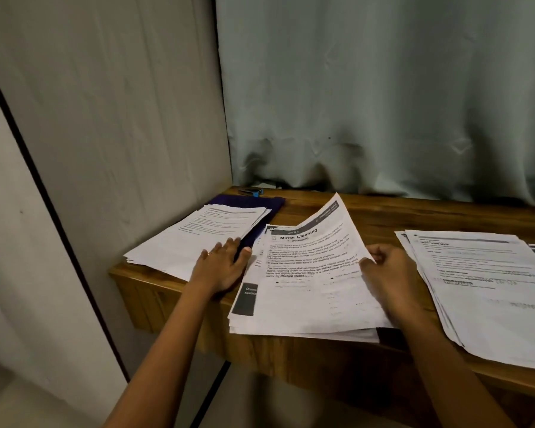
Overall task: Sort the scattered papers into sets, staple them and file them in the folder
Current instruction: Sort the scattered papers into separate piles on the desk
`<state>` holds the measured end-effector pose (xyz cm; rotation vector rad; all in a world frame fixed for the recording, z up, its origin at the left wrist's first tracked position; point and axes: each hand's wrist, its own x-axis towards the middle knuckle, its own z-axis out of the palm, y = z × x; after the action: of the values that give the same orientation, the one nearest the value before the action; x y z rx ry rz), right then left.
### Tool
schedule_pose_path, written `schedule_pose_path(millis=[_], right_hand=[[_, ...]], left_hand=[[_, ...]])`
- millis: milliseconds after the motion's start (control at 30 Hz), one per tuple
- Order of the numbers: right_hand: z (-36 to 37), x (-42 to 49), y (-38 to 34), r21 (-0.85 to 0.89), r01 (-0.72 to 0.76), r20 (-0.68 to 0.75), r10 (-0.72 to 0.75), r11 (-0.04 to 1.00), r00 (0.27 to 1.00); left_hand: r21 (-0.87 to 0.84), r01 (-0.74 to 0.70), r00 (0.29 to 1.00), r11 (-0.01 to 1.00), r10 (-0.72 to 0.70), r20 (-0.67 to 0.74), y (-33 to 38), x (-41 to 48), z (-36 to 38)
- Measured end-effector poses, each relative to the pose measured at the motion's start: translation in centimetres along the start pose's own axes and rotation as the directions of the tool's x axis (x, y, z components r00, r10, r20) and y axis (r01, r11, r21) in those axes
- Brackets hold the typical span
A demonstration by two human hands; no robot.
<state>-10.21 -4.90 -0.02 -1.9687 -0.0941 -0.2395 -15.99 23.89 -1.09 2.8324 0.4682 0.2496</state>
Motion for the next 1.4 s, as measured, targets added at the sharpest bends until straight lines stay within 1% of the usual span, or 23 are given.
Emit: schedule_pose_path(millis=[100, 333, 467, 567, 633, 733, 800, 867, 967, 1133, 1300, 1400], right_hand=[[-0.6, 0.9, -0.2, 0.035, -0.011, -0.022, 0.011, 0.999, 1.0], [-0.1, 1.4, 0.9, 0.013, -0.075, -0.011, 0.075, 0.997, 0.997], [-0.5, 1.7, 0.6, 0.03, -0.095, -0.078, 0.097, 0.995, 0.992], [-1.0, 1.8, 0.3, 0.094, -0.106, -0.13, 0.118, 0.99, 0.984], [-1.5, 2.0, 0.1, 0.181, -0.138, -0.169, 0.17, 0.974, 0.971], [-2.9, 2.4, -0.5, 0.304, -0.195, -0.151, 0.249, 0.932, 0.957], [-4.5, 2.6, -0.8, 0.336, -0.217, -0.118, 0.27, 0.916, 0.956], [-6.4, 2.7, -0.7, 0.352, -0.22, -0.128, 0.279, 0.91, 0.952], [-9.4, 2.9, 0.2, 0.395, -0.204, -0.207, 0.303, 0.896, 0.93], [-14.0, 2.9, 2.3, 0.402, -0.229, -0.301, 0.364, 0.886, 0.881], [-16.2, 3.3, 4.2, 0.383, -0.289, -0.293, 0.412, 0.877, 0.863], [-16.6, 3.5, 5.2, 0.401, -0.3, -0.275, 0.426, 0.866, 0.862]], left_hand=[[0.049, -0.001, 1.0, 0.999, 0.0, 0.022, -0.5, 0.0, 0.9], [0.036, -0.002, 1.0, 0.999, 0.003, -0.031, -0.9, 0.2, 1.7], [0.036, -0.002, 0.999, 0.999, 0.003, -0.043, -0.9, 0.3, 2.0], [0.021, -0.008, 0.998, 1.0, 0.009, -0.061, -0.9, 0.1, 2.0], [0.022, -0.014, 0.997, 1.0, 0.015, -0.073, -0.9, 0.0, 2.0], [0.001, -0.02, 0.996, 1.0, 0.02, -0.088, -1.0, 0.0, 2.1], [-0.006, -0.033, 0.996, 0.999, 0.033, -0.079, -1.1, 0.0, 1.9], [0.008, -0.056, 0.997, 0.998, 0.056, -0.053, -1.2, 0.1, 1.7], [0.037, -0.07, 0.998, 0.997, 0.069, 0.009, -1.2, 0.0, 1.3], [0.046, -0.086, 0.994, 0.995, 0.083, 0.074, -0.9, -0.7, 0.4], [0.092, -0.08, 0.993, 0.993, 0.071, 0.094, 0.0, -1.0, -0.4], [0.08, -0.063, 0.996, 0.995, 0.058, 0.061, 0.8, -1.3, -0.7]])
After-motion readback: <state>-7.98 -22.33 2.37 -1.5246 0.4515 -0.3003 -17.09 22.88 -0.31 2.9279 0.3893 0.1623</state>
